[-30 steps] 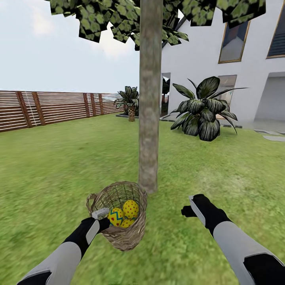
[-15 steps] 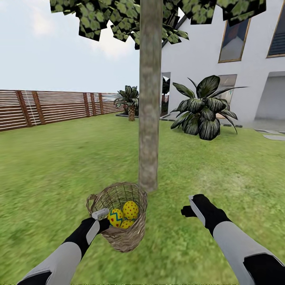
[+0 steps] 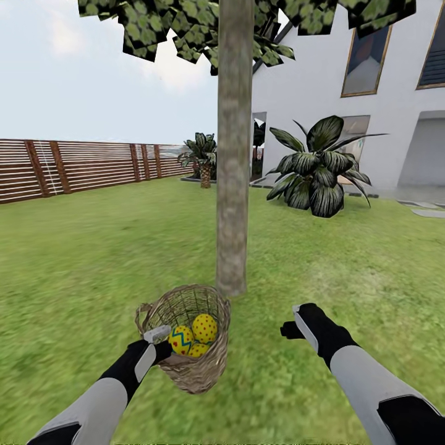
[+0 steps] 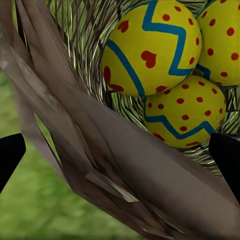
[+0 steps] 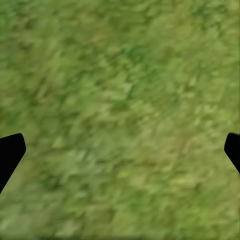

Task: Take the three Easter eggs out of the wicker basket on the lawn in the garden, then place them on the lawn next to a single tree (choose any tree) so that all three eggs are next to the same tree and none are left in the basket.

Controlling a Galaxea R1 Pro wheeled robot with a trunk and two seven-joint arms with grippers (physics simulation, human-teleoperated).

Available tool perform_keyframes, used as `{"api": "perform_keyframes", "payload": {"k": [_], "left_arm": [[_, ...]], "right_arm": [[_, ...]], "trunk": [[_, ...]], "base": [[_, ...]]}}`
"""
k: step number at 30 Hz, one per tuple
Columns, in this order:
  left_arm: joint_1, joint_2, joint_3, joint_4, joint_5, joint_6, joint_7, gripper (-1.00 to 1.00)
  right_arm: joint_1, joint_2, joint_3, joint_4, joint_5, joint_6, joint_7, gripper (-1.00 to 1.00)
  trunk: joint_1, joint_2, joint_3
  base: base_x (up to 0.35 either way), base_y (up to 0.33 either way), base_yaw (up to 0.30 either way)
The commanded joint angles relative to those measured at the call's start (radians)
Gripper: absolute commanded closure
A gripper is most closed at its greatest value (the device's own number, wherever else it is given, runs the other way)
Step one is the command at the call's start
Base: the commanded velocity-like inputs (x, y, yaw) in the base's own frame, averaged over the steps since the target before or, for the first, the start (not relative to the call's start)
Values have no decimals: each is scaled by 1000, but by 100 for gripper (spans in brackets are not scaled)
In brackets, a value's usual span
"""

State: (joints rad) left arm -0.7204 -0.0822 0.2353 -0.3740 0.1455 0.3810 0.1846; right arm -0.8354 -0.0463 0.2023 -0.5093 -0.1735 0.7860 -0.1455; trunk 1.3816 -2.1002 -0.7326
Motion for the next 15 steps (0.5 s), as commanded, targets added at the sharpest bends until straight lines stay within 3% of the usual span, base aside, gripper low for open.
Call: {"api": "perform_keyframes", "payload": {"k": [1,15], "left_arm": [[-1,-1,1,-3,12,4,6,100],[-1,0,1,-3,12,4,6,100]], "right_arm": [[-1,-1,8,-1,-11,4,-8,-100],[-1,-3,8,0,-11,4,-8,-100]], "trunk": [[4,-8,-4],[57,-106,-48]], "base": [[0,0,0],[0,0,0]]}}
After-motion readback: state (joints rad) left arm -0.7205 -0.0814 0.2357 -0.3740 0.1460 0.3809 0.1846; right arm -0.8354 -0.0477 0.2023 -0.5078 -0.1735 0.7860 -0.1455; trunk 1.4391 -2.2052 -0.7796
